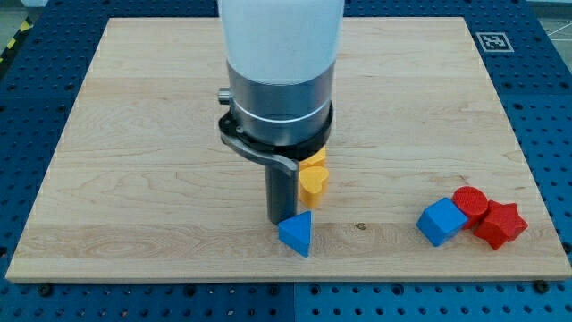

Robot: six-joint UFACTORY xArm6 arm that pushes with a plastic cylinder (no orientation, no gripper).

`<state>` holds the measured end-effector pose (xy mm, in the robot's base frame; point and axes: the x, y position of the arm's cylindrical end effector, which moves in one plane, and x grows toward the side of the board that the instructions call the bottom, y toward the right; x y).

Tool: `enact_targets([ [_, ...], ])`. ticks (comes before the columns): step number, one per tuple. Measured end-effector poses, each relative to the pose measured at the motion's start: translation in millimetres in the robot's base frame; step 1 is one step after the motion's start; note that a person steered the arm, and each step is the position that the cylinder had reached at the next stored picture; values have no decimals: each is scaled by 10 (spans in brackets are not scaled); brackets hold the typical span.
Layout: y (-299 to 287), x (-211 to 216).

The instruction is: Slide the blue triangle closer to blue cube

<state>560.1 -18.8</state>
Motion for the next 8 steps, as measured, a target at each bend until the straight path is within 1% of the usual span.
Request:
enact_targets([
  [1,-222,161],
  [3,-234,421],
  [4,-234,439],
  [6,-234,29],
  [8,-168,41],
])
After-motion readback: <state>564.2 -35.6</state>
